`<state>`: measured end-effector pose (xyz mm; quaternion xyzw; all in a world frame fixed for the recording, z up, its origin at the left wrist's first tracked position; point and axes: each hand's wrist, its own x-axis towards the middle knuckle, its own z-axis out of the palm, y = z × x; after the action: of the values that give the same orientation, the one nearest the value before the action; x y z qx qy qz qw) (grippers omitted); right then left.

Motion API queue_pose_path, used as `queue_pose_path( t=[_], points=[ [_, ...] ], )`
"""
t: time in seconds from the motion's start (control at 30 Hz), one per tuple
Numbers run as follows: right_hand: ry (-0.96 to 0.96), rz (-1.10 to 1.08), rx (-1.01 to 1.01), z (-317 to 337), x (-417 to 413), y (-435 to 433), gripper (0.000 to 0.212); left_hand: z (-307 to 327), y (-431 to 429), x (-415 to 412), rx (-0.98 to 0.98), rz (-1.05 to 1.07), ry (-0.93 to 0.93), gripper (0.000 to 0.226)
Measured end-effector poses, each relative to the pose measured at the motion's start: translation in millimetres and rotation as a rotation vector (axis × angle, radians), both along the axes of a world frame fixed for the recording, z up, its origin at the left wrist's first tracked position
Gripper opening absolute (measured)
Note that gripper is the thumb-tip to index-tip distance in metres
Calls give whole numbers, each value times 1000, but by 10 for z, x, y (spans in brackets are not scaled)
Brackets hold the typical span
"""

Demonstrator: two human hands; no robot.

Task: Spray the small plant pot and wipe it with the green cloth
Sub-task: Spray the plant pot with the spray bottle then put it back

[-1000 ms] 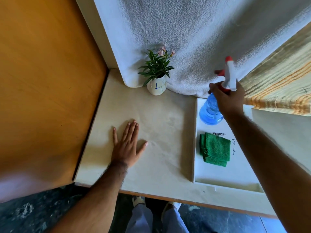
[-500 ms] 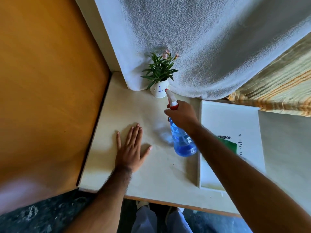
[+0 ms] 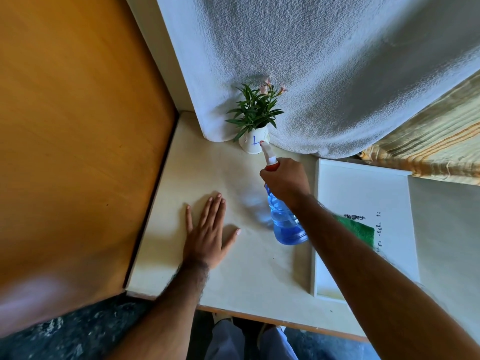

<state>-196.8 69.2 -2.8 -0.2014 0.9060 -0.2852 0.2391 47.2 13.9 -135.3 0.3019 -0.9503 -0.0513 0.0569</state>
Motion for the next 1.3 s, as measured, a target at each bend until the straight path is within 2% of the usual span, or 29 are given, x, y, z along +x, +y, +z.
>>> queue_pose_path(
  t=[0.3, 0.37, 0.47, 0.53, 0.67, 0.77, 0.87, 1.0, 1.2, 1.3],
  points=[
    [-26, 6, -8, 17, 22, 41, 17, 13, -1, 5, 8, -3, -5, 87],
    [-15, -2, -40, 44, 30, 103, 11, 23, 1, 12, 5, -2, -3, 87],
    [-38, -83, -240, 170, 20, 239, 17, 31, -4, 22, 4, -8, -17, 88],
    [-10, -155, -393, 304, -46, 343, 12, 36, -8, 26, 7, -11, -27, 88],
    [139, -274, -647, 533, -293, 565, 20, 44, -6, 14, 11, -10, -42, 89],
    [262, -274, -750, 585, -512, 737, 31, 38, -6, 5, 12, -7, -34, 91],
    [382, -242, -776, 494, -723, 913, 30, 27, -13, 3, 16, -11, -33, 91],
    [401, -316, -787, 304, -980, 1118, 24, 33, -3, -10, 25, -11, -59, 91],
    [357, -337, -732, 66, -1147, 1269, 49, 50, -14, 8, 25, -14, -69, 90],
    [355, -299, -730, 14, -1131, 1313, 28, 61, -5, -1, 23, -13, -66, 90]
  ],
)
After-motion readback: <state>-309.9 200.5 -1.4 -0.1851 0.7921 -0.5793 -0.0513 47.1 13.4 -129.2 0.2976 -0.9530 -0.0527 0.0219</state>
